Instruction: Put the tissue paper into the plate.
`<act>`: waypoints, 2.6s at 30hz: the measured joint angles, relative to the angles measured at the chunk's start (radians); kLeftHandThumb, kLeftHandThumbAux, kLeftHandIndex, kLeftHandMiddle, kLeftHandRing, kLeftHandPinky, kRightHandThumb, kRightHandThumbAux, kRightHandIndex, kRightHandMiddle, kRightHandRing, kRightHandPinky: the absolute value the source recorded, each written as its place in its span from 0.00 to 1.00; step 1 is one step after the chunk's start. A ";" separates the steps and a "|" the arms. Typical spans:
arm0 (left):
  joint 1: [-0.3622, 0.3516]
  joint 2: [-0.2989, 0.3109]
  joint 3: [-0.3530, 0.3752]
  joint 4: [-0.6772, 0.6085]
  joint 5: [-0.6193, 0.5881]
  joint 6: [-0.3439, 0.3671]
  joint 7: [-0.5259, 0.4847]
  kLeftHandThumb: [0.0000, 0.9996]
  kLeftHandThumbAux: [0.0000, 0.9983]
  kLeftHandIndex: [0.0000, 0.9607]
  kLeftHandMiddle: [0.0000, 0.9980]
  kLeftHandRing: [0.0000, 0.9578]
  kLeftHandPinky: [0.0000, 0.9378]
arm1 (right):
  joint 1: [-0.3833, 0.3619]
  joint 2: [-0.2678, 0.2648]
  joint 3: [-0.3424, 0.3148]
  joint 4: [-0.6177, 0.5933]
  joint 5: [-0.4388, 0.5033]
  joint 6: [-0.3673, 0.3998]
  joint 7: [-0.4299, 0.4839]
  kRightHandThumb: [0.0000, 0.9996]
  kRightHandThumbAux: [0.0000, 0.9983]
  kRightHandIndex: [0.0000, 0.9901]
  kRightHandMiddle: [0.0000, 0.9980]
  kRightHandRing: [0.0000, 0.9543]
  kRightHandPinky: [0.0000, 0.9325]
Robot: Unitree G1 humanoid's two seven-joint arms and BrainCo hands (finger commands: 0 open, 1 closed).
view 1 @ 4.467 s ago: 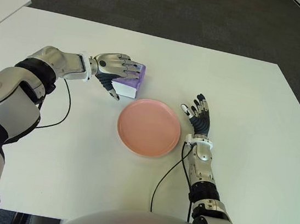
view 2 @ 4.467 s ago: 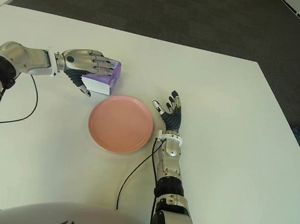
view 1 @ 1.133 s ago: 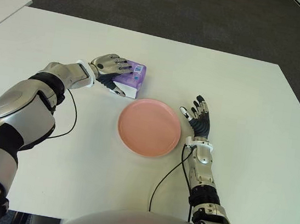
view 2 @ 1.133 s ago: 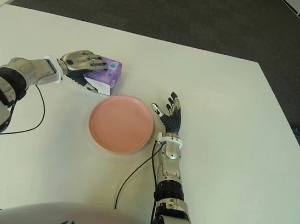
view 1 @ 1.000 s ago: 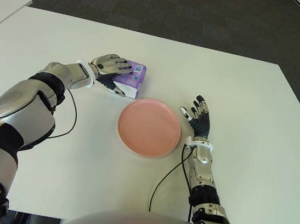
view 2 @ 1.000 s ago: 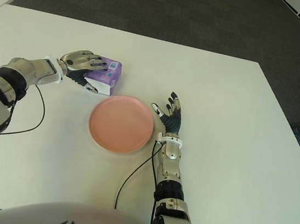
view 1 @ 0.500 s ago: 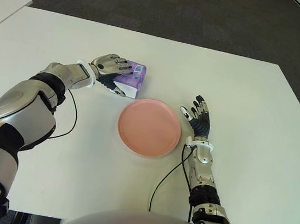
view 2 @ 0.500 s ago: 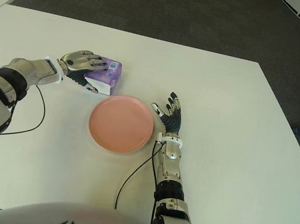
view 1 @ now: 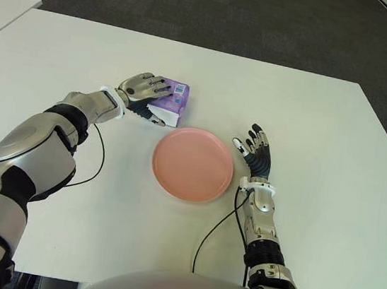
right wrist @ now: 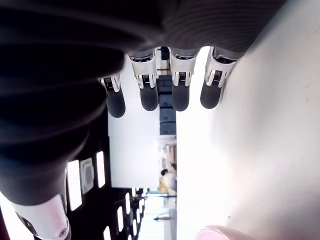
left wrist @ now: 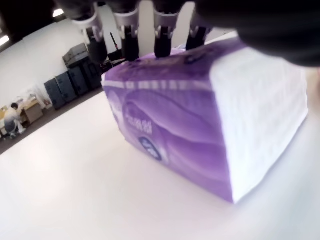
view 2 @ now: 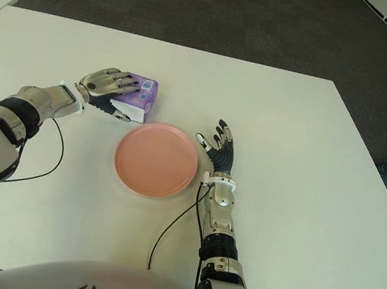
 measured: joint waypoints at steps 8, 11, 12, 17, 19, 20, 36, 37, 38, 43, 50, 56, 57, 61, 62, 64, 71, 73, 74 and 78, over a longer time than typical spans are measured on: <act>0.052 -0.022 -0.018 0.028 0.002 0.065 0.147 0.35 0.17 0.00 0.00 0.00 0.00 | 0.006 0.000 0.000 -0.006 0.006 0.000 0.010 0.17 0.75 0.14 0.12 0.10 0.13; 0.065 -0.025 -0.021 0.031 0.001 0.069 0.181 0.34 0.18 0.00 0.00 0.00 0.00 | 0.009 0.000 0.000 -0.009 0.007 0.000 0.011 0.17 0.76 0.14 0.12 0.10 0.13; 0.068 -0.025 -0.021 0.032 0.001 0.070 0.190 0.33 0.18 0.00 0.00 0.00 0.00 | 0.010 0.000 0.000 -0.010 0.007 0.000 0.011 0.17 0.76 0.14 0.12 0.10 0.13; 0.077 -0.029 -0.022 0.036 0.000 0.073 0.219 0.31 0.20 0.00 0.00 0.00 0.00 | 0.015 0.000 0.000 -0.015 0.010 0.000 0.015 0.17 0.75 0.14 0.12 0.10 0.13; 0.080 -0.031 -0.022 0.038 0.000 0.075 0.228 0.30 0.22 0.00 0.00 0.00 0.00 | 0.017 0.000 0.000 -0.018 0.010 0.000 0.016 0.17 0.75 0.15 0.12 0.10 0.12; 0.082 -0.032 -0.022 0.040 0.000 0.078 0.233 0.30 0.22 0.00 0.00 0.00 0.00 | 0.019 0.000 0.000 -0.020 0.010 0.001 0.016 0.17 0.75 0.15 0.12 0.10 0.12; 0.094 -0.042 -0.035 0.043 0.002 0.113 0.260 0.31 0.27 0.00 0.00 0.00 0.00 | 0.026 -0.001 0.002 -0.028 0.010 0.002 0.019 0.16 0.74 0.15 0.12 0.10 0.12; 0.093 -0.042 -0.038 0.043 0.004 0.115 0.262 0.31 0.27 0.00 0.00 0.00 0.00 | 0.026 -0.001 0.002 -0.028 0.010 0.002 0.019 0.16 0.75 0.15 0.12 0.10 0.12; 0.093 -0.041 -0.041 0.043 0.005 0.117 0.263 0.32 0.27 0.00 0.00 0.00 0.00 | 0.026 -0.001 0.002 -0.028 0.010 0.002 0.019 0.16 0.75 0.15 0.12 0.10 0.12; 0.087 -0.039 -0.058 0.044 0.014 0.128 0.267 0.31 0.30 0.00 0.00 0.00 0.00 | 0.026 -0.002 0.002 -0.026 0.010 0.002 0.019 0.17 0.76 0.15 0.12 0.10 0.12; 0.083 -0.037 -0.069 0.045 0.022 0.138 0.284 0.30 0.34 0.00 0.00 0.00 0.00 | 0.025 -0.002 0.003 -0.019 0.010 0.002 0.019 0.20 0.78 0.15 0.13 0.10 0.13; 0.081 -0.037 -0.067 0.045 0.021 0.138 0.285 0.32 0.36 0.00 0.00 0.00 0.00 | 0.024 -0.003 0.004 -0.014 0.005 0.002 0.017 0.23 0.78 0.14 0.13 0.09 0.12; 0.081 -0.037 -0.067 0.045 0.021 0.138 0.285 0.32 0.37 0.00 0.00 0.00 0.00 | 0.023 -0.003 0.004 -0.013 0.003 0.002 0.016 0.23 0.77 0.14 0.12 0.09 0.11; 0.081 -0.037 -0.065 0.045 0.021 0.138 0.285 0.32 0.38 0.00 0.00 0.00 0.01 | 0.021 -0.007 0.007 -0.009 -0.009 0.002 0.012 0.23 0.76 0.14 0.12 0.08 0.11; 0.080 -0.037 -0.065 0.045 0.020 0.138 0.285 0.33 0.38 0.00 0.00 0.00 0.01 | 0.021 -0.009 0.007 -0.008 -0.012 0.002 0.011 0.23 0.76 0.14 0.12 0.08 0.11; 0.080 -0.037 -0.064 0.045 0.020 0.138 0.285 0.34 0.38 0.00 0.00 0.00 0.04 | 0.020 -0.011 0.009 -0.007 -0.019 0.002 0.007 0.23 0.75 0.14 0.12 0.08 0.10; 0.080 -0.046 -0.064 0.050 0.022 0.156 0.321 0.56 0.55 0.30 0.43 0.47 0.53 | 0.018 -0.019 0.014 -0.003 -0.033 0.002 -0.001 0.25 0.74 0.14 0.11 0.07 0.09; 0.080 -0.054 -0.064 0.052 0.022 0.176 0.348 0.65 0.64 0.39 0.56 0.60 0.66 | 0.017 -0.020 0.015 -0.003 -0.034 0.002 -0.001 0.25 0.74 0.15 0.11 0.07 0.10; 0.081 -0.059 -0.064 0.052 0.021 0.185 0.364 0.67 0.65 0.40 0.58 0.62 0.68 | 0.017 -0.020 0.015 -0.003 -0.034 0.002 -0.001 0.25 0.74 0.15 0.11 0.07 0.10; 0.089 -0.079 -0.054 0.052 0.017 0.217 0.442 0.72 0.69 0.45 0.72 0.77 0.84 | 0.017 -0.021 0.018 -0.003 -0.035 0.002 -0.001 0.25 0.74 0.16 0.12 0.08 0.11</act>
